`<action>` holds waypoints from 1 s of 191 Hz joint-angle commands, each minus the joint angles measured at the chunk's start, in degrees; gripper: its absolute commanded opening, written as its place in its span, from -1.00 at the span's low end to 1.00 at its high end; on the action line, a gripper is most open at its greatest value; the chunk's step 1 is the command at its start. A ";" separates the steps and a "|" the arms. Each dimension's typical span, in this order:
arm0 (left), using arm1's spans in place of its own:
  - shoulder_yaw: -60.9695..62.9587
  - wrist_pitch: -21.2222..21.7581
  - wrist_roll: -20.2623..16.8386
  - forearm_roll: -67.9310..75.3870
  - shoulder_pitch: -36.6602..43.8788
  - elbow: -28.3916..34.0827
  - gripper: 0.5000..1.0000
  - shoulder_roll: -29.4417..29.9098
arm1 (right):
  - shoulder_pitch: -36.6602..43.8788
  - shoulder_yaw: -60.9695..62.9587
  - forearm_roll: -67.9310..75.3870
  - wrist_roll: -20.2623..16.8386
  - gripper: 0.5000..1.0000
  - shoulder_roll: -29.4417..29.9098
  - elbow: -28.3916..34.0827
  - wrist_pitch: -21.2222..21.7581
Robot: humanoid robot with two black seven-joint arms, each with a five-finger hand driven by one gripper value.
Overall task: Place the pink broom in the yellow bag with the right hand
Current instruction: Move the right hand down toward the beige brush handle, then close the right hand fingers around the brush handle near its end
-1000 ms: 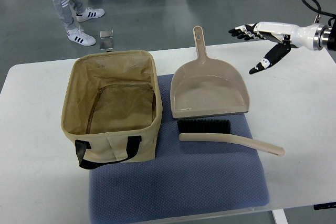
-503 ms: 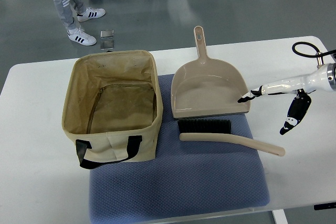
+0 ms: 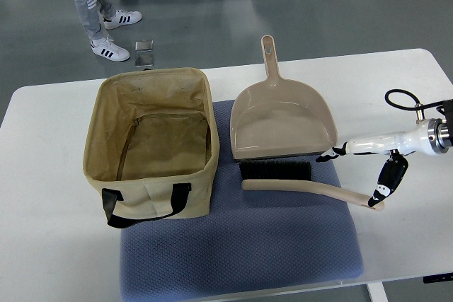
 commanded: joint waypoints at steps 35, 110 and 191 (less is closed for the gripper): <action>0.00 0.00 0.00 0.00 -0.04 0.00 1.00 0.00 | -1.33 0.45 0.07 -0.11 0.90 2.81 1.03 -1.62; 0.00 0.00 0.00 0.00 -0.04 0.00 1.00 0.00 | -2.92 0.53 -0.72 -4.42 0.89 5.35 0.06 -4.87; 0.00 0.00 0.00 0.00 -0.03 0.00 1.00 0.00 | -2.92 0.71 0.07 -4.24 0.89 2.98 -0.47 -5.13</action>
